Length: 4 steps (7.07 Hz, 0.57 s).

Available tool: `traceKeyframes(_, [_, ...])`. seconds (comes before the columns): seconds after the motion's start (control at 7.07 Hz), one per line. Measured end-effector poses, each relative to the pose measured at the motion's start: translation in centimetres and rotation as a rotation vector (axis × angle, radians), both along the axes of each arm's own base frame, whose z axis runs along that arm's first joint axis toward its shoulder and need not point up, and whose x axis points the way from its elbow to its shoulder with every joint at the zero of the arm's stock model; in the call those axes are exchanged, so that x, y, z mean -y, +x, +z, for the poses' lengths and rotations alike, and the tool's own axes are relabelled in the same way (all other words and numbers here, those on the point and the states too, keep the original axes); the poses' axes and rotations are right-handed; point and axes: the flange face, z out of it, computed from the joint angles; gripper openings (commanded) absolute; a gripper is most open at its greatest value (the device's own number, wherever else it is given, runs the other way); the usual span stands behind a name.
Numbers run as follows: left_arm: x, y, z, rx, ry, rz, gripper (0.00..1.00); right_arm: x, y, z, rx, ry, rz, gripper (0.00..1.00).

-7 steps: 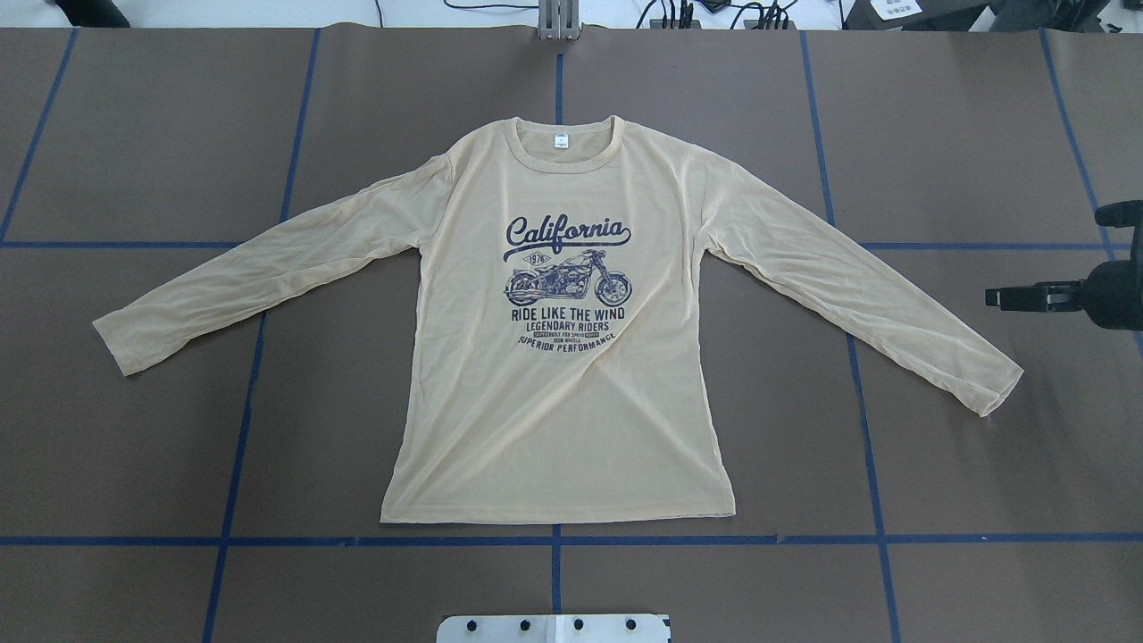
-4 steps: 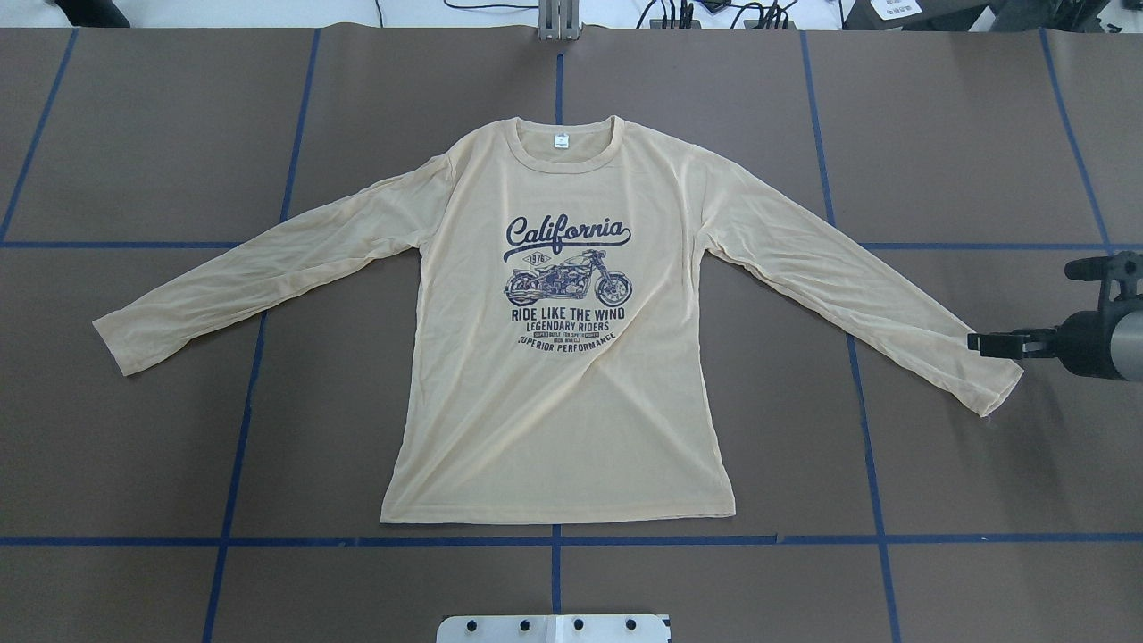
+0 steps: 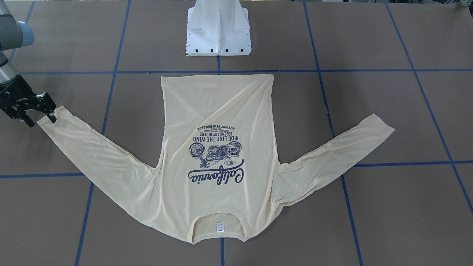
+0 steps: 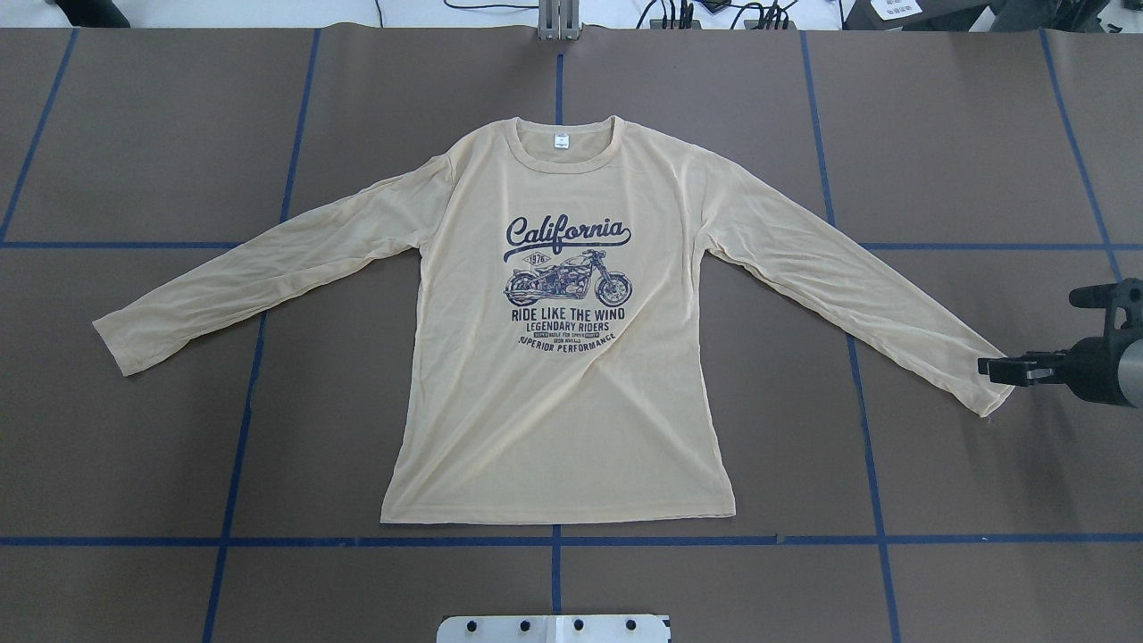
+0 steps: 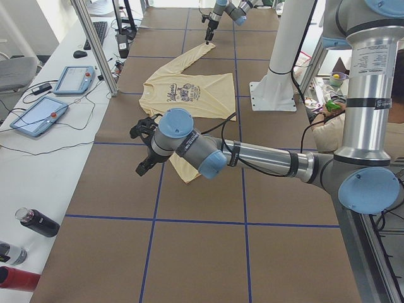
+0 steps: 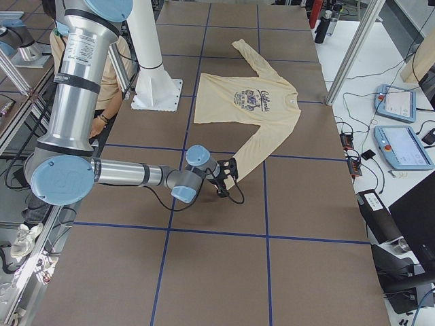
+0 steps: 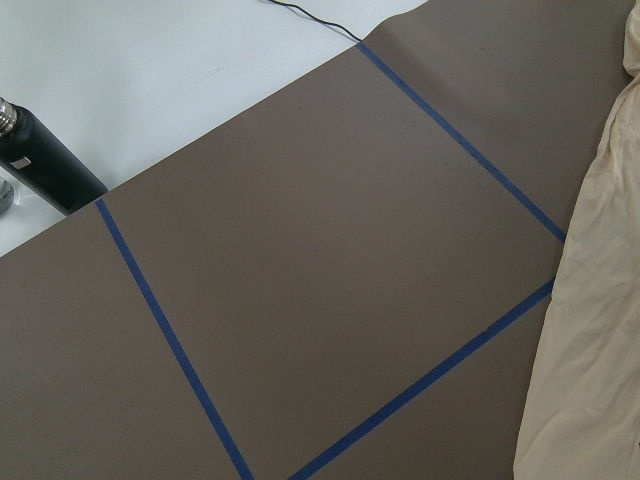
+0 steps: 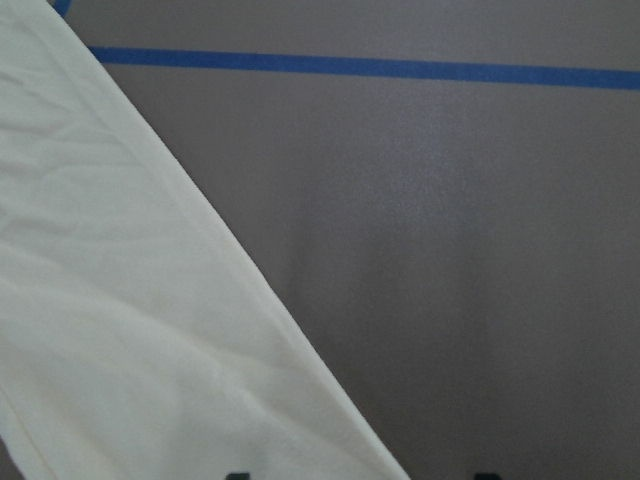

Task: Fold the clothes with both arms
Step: 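Lower the right gripper to the cuff of the sleeve nearest it and grasp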

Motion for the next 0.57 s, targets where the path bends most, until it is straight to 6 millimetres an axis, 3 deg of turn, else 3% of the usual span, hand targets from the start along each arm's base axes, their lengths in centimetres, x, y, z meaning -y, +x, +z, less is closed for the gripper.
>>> traceKeyframes(0.28, [0.04, 0.04, 0.28, 0.0, -0.005, 0.001, 1.0, -0.17, -0.11, -0.02, -0.008, 0.008, 0.003, 0.63])
traceKeyframes(0.57, [0.16, 0.05, 0.42, 0.0, -0.008, 0.001, 1.0, -0.26, -0.3, -0.04, -0.01, 0.011, 0.001, 0.47])
